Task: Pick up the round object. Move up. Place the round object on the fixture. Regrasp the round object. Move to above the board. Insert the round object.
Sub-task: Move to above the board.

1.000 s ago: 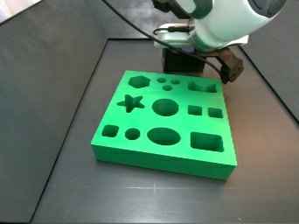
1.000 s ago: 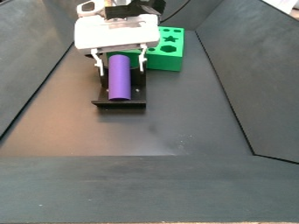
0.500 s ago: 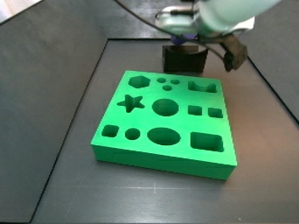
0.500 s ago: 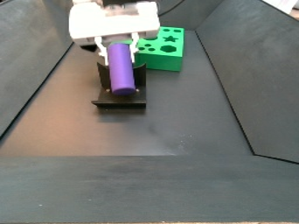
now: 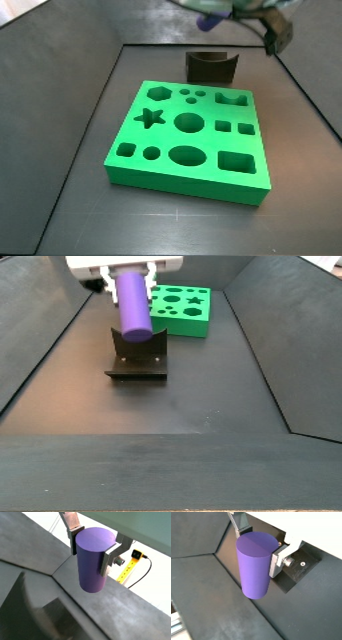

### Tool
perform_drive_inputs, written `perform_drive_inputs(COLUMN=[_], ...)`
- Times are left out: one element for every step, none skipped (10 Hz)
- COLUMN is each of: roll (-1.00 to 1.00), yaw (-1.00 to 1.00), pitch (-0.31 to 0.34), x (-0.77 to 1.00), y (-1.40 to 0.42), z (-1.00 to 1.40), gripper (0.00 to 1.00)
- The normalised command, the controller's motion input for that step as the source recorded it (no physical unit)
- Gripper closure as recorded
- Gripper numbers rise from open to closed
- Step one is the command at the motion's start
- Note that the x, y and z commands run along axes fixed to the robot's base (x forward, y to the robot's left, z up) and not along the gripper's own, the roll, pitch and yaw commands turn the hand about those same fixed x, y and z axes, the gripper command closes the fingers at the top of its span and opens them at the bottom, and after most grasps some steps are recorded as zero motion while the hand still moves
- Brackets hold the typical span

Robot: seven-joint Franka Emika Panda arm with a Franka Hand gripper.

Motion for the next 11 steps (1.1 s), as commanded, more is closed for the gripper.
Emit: perform_drive_inputs(roll=[-0.05,-0.05,-0.05,-0.05,-0.05,-0.06,-0.06,-0.06,-0.06,-0.05,-0.06], yaw=[0.02,0.0,0.0,-0.01,-0.02,-0.02,-0.01,-0.01,-0.01,0.0,0.0], pitch=[-0.02,-0.016,-0.014,-0.005,0.008,0.016,0.023,0.032,0.039,0.055,0.063], x=[-0.04,-0.05,-0.05,-0.06,-0.06,-0.06,-0.06,-0.05,-0.04,-0.03,-0.03], y=[0.07,0.06,0.06,0.05,0.04,0.04,0.03,0.01,0.01,0.0,0.0], z=[1.0,1.0,1.0,1.0,1.0,1.0,0.94,0.71,0.53,0.29,0.18], gripper=[1.0,1.0,1.0,1.0,1.0,1.0,1.0,1.0,1.0,1.0,1.0])
